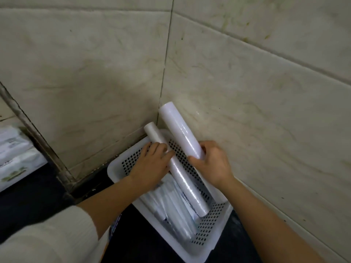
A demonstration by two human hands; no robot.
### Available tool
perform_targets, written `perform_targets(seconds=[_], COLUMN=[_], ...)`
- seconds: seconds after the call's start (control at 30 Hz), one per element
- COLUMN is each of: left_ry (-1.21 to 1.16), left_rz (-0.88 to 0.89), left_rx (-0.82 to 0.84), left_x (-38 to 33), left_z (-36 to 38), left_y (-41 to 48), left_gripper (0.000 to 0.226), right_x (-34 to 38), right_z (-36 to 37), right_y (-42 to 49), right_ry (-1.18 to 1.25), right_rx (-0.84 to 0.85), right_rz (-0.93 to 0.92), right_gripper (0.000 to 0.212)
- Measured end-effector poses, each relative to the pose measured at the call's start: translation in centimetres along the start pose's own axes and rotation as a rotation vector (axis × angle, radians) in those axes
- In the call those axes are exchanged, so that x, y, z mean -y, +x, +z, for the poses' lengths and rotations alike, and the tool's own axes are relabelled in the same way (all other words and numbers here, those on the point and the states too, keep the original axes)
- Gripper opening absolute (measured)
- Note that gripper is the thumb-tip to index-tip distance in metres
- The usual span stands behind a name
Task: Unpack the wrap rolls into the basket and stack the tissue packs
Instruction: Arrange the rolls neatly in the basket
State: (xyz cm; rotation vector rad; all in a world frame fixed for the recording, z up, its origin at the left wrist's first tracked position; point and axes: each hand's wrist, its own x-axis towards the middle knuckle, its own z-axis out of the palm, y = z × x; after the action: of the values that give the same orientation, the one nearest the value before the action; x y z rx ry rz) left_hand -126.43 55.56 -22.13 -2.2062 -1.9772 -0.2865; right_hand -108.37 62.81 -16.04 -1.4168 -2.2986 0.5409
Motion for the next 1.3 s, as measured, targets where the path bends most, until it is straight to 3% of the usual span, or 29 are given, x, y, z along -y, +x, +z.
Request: perform_targets(seconds=[0.13, 0.43, 0.57, 0.63, 0.77, 0.83, 0.93, 1.03, 1.1, 1.2, 1.3], left_ry=[-0.070, -0.125, -0.164, -0.210, -0.461, -0.552, -0.690, -0.594, -0.468, -0.335, -0.253], left_rz=[0.027, 0.018, -0.021, -0.026, -0.015, -0.056, -0.118, -0.080, -0.034, 0.030, 0.034], left_rx=[-0.113, -0.116, -0.105, -0.084, -0.144, -0.188, 0.057, 0.489, 0.672, 0.794, 0.856], left_x=[1.0, 1.1, 0.6, 0.7, 2.2, 3.1, 3.9, 4.1, 4.0, 3.5, 3.1], left_z=[-0.4, -0.3, -0.4, -0.4, -0.8, -0.7, 0.0, 0.5, 0.6, 0.9, 1.8], left_y=[-0.3, -0.3, -0.2, -0.2, -0.7, -1.9, -3.7, -3.6, -2.9, -1.7, -0.8], left_gripper=[0.045, 0.047, 0.050, 0.046, 0.030, 0.024, 0.027, 0.061, 0.085, 0.106, 0.114], right_x=[0.2, -1.0, -1.1, -1.0, -0.3, 0.6, 1.7, 1.7, 1.5, 1.5, 1.1], right_z=[2.6, 4.4, 4.2, 3.9, 2.4, 1.8, 2.9, 5.0, 6.5, 8.0, 8.8], right_y=[0.7, -0.3, -1.0, -1.4, -3.8, -5.9, -8.7, -9.6, -9.6, -9.3, -9.0], right_ry=[-0.027, -0.079, -0.053, -0.058, 0.071, 0.080, -0.136, -0.377, -0.466, -0.510, -0.560], right_rx=[0.087, 0.085, 0.136, 0.169, 0.044, 0.162, 0.433, 0.518, 0.532, 0.587, 0.544], right_rz=[0.040, -0.080, -0.104, -0.101, -0.058, -0.033, -0.013, 0.049, 0.072, 0.110, 0.091], right_gripper=[0.041, 0.021, 0.053, 0.059, 0.037, 0.031, 0.044, 0.061, 0.061, 0.053, 0.028])
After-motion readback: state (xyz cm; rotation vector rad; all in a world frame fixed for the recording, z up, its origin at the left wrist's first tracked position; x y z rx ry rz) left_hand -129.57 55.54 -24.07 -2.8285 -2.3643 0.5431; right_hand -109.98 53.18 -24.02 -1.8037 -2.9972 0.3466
